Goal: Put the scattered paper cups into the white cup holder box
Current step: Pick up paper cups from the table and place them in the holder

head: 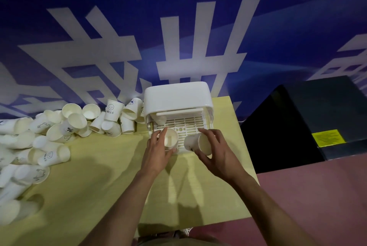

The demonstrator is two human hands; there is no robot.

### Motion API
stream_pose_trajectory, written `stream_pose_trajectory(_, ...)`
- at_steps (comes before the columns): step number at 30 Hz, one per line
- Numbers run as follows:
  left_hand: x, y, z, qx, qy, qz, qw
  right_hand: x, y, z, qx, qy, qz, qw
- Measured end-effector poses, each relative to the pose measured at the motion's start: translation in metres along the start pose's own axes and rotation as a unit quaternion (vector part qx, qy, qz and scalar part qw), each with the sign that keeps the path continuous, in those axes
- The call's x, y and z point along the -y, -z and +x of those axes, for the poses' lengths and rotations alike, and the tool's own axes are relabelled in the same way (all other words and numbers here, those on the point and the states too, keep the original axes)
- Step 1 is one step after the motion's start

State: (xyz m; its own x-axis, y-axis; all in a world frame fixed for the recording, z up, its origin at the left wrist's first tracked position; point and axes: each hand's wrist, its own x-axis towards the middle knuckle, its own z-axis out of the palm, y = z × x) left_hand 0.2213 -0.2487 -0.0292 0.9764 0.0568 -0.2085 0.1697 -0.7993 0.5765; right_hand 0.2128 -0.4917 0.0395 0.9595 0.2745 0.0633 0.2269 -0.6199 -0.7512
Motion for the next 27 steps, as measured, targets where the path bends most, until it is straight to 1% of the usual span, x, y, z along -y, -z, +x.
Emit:
stream_pose_trajectory(2, 0.003, 0.003, -0.011, -0.016, 0.009, -0.02, 1.0, 0.01, -0.006, 0.015, 0.006, 0.019, 0.002, 1.0)
stream_pose_trajectory(6, 0.01, 0.009, -0.046, -0.061, 0.022, -0.054, 0.996, 0.026, -0.025, 0.042, 0.044, 0.064, -0.02, 0.997)
stream_pose_trajectory(9, 0.018, 0.012, -0.076, -0.067, 0.034, -0.058, 0.996, 0.028, -0.042, 0.056, 0.06, 0.081, -0.045, 0.994)
stream_pose_trajectory(12, 0.026, 0.019, -0.096, -0.079, 0.048, -0.078, 0.993, 0.025, -0.061, 0.064, 0.088, 0.059, -0.055, 0.993)
stream_pose_trajectory(15, 0.033, 0.027, -0.108, -0.092, 0.054, -0.093, 0.99, 0.024, -0.076, 0.075, 0.147, 0.036, -0.073, 0.986)
stream_pose_trajectory(18, 0.039, 0.034, -0.113, -0.101, 0.063, -0.1, 0.988, 0.023, -0.09, 0.086, 0.2, 0.018, -0.122, 0.972)
stream_pose_trajectory(20, 0.044, 0.038, -0.116, -0.105, 0.065, -0.103, 0.987, 0.022, -0.097, 0.092, 0.221, 0.007, -0.153, 0.963)
stream_pose_trajectory(24, 0.054, 0.046, -0.122, -0.108, 0.058, -0.105, 0.987, 0.023, -0.106, 0.102, 0.244, -0.013, -0.185, 0.952)
stream_pose_trajectory(27, 0.063, 0.052, -0.127, -0.113, 0.058, -0.109, 0.986, 0.03, -0.107, 0.1, 0.225, -0.009, -0.22, 0.949)
